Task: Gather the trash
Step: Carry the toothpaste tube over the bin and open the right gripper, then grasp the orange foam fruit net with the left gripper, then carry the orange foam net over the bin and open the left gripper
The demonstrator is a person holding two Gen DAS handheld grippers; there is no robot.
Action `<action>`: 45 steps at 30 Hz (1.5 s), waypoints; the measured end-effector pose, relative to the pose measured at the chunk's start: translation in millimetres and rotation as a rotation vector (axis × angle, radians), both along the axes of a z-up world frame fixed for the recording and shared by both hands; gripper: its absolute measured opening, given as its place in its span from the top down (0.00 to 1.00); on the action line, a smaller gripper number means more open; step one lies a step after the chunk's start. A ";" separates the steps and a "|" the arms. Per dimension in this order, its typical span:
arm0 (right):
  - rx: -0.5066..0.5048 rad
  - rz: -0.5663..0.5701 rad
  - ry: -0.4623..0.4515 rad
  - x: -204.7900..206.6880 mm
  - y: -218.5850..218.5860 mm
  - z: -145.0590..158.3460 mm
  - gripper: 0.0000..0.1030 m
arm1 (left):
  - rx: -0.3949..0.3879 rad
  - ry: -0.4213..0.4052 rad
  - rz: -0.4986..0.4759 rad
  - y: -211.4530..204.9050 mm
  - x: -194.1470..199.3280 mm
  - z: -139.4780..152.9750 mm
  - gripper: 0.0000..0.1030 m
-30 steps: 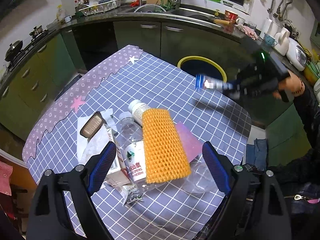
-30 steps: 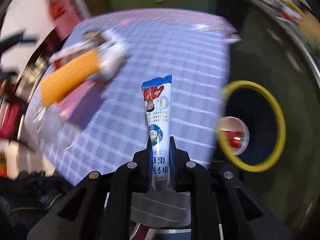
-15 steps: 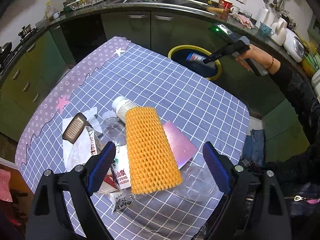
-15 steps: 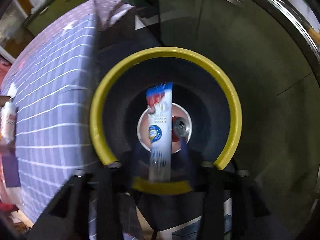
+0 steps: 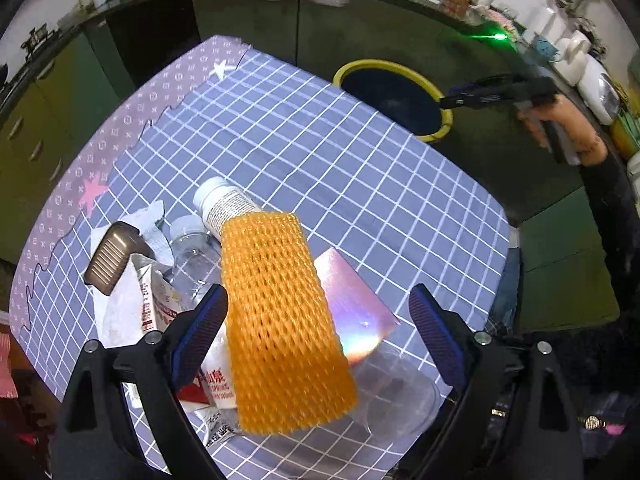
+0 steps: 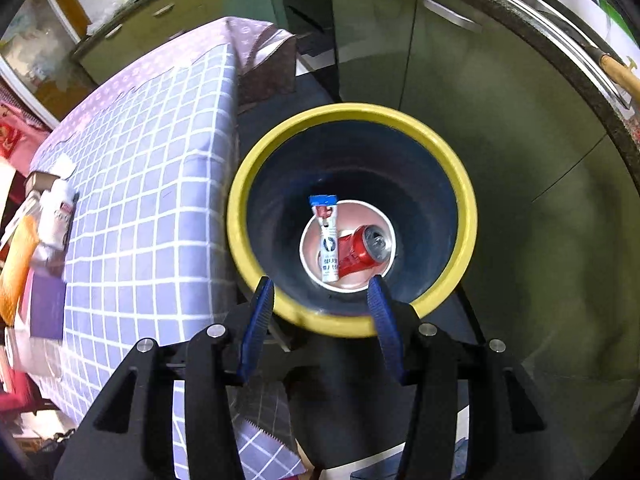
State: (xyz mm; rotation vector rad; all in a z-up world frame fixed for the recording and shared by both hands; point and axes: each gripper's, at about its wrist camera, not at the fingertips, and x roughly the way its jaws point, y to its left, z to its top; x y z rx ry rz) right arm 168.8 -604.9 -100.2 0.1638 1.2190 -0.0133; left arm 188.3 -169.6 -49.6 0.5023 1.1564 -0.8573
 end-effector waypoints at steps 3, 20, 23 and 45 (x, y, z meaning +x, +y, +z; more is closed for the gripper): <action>0.011 0.017 0.005 -10.1 14.9 -3.0 0.52 | 0.034 0.030 0.022 -4.4 5.9 -11.3 0.15; 0.042 0.065 0.013 -15.1 38.5 -8.0 0.51 | 0.092 0.022 0.057 -1.3 13.2 -22.1 0.39; 0.044 0.066 0.017 -14.1 40.5 -9.6 0.51 | 0.093 0.019 0.058 -0.5 14.2 -21.1 0.51; 0.050 0.025 -0.041 -30.8 17.3 11.7 0.51 | -0.032 -0.121 -0.102 -56.8 1.6 56.4 0.86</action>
